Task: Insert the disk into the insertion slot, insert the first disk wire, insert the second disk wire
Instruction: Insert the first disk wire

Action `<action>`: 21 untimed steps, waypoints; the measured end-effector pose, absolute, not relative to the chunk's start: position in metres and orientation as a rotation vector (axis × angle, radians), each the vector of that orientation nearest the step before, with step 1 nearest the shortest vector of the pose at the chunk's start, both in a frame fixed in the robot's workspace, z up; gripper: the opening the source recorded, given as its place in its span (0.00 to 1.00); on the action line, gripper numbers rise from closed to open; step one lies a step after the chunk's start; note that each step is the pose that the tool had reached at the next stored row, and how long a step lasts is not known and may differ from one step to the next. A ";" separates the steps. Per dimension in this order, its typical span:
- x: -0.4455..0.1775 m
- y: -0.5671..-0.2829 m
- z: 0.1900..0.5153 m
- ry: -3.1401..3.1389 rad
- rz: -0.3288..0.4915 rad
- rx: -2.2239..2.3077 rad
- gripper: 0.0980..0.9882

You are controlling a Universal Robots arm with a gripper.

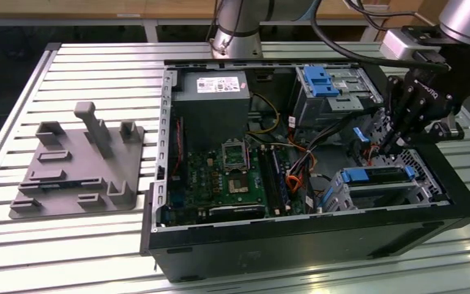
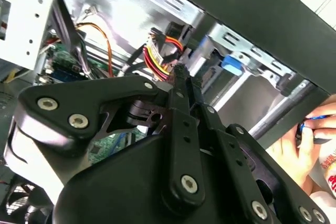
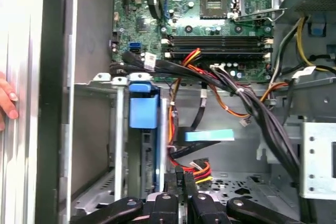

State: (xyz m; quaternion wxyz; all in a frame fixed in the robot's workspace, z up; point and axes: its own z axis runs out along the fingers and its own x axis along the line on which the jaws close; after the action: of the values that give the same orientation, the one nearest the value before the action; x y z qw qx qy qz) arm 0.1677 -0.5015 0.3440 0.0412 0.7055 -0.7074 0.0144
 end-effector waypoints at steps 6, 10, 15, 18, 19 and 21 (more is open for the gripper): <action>0.168 -0.513 0.345 -2.174 0.026 2.169 0.07; 0.168 -0.518 0.346 -2.186 0.001 2.180 0.07; 0.169 -0.520 0.347 -2.202 0.002 2.160 0.07; 0.171 -0.520 0.347 -2.205 0.003 2.152 0.07; 0.171 -0.520 0.347 -2.205 0.003 2.152 0.07; 0.171 -0.520 0.347 -2.200 0.015 2.146 0.07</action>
State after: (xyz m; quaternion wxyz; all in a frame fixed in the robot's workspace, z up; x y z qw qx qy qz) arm 0.1707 -0.5201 0.3470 0.0341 0.6979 -0.7154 0.0050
